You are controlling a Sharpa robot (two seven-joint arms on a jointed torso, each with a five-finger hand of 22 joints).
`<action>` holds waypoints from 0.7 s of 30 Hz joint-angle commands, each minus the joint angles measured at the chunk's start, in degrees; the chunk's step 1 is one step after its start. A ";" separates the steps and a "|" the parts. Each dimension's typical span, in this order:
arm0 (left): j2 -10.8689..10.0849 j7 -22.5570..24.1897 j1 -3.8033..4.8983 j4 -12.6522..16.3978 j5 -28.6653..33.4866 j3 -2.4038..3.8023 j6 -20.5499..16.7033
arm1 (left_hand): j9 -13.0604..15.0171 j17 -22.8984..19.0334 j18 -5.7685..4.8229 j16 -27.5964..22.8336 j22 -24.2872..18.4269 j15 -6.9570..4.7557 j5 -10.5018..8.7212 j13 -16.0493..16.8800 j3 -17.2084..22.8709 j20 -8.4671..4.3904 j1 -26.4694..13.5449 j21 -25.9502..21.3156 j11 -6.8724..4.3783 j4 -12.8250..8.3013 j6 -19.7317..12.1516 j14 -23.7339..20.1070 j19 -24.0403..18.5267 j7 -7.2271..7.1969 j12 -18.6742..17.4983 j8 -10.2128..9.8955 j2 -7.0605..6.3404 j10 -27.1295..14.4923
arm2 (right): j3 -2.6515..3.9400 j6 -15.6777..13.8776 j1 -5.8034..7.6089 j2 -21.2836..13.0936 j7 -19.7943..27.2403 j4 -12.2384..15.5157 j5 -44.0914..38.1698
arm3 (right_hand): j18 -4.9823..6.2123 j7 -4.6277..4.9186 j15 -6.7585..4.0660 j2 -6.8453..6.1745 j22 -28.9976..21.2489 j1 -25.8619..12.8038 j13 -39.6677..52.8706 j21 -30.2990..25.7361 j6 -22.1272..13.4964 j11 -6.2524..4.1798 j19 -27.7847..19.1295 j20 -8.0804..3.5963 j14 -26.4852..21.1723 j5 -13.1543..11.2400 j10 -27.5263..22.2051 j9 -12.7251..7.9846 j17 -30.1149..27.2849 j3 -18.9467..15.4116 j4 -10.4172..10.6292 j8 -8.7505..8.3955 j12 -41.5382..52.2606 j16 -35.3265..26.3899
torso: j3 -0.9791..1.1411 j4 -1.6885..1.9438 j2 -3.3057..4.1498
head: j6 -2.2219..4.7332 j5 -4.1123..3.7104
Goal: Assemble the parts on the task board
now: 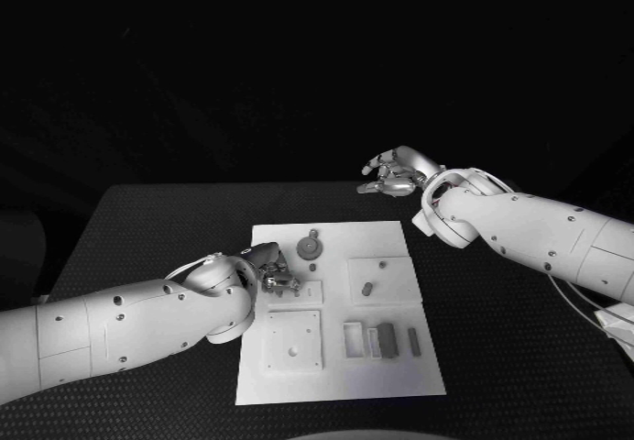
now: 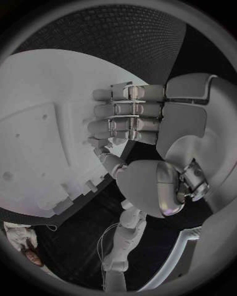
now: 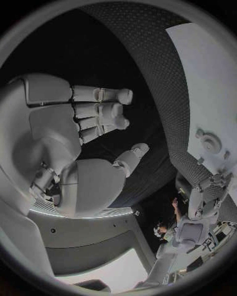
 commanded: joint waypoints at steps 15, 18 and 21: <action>-0.01 0.97 -0.35 0.85 9.13 -0.14 1.73 | 0.07 -1.25 -0.55 1.32 1.22 -0.14 0.02 -0.16 0.14 -0.36 1.36 -0.60 -0.07 -1.99 0.46 -0.48 0.40 -0.37 0.67 0.35 4.32 0.28 | 0.02 0.68 -0.20 0.08 0.27 -0.11 -0.05 | 1.12 0.55 0.00 -0.04 0.43 -0.28 -0.13 -0.24 -0.01 -0.01 -0.26 0.07 -0.46 0.04 -0.49 -0.14 -0.11 0.06 0.38 -0.29 0.25 0.12 | 0.02 -0.03 -0.03 | -0.13 -0.01; 0.03 0.82 -0.35 0.75 9.13 -0.13 1.93 | 0.07 -1.30 -0.54 1.39 1.23 -0.15 -0.05 -0.16 0.09 -0.37 1.34 -0.59 -0.09 -2.03 0.47 -0.47 0.43 -0.38 0.70 0.36 4.31 0.29 | 0.02 0.67 -0.21 0.07 0.27 -0.13 -0.05 | 1.12 0.55 0.00 -0.03 0.44 -0.27 -0.13 -0.24 -0.01 -0.01 -0.26 0.06 -0.46 0.04 -0.49 -0.15 -0.11 0.06 0.39 -0.29 0.25 0.13 | 0.03 -0.03 -0.02 | -0.17 -0.04; 0.04 0.70 -0.35 0.86 9.15 -0.13 1.93 | 0.06 -1.39 -0.54 1.49 1.23 -0.18 -0.24 -0.17 0.03 -0.40 1.31 -0.58 -0.10 -2.04 0.49 -0.45 0.49 -0.40 0.73 0.37 4.30 0.31 | 0.02 0.69 -0.22 0.09 0.27 -0.18 -0.05 | 1.12 0.55 0.00 0.03 0.44 -0.27 -0.14 -0.24 -0.01 -0.01 -0.26 0.07 -0.47 0.04 -0.49 -0.16 -0.12 0.07 0.42 -0.28 0.26 0.14 | 0.02 -0.03 -0.01 | -0.20 -0.06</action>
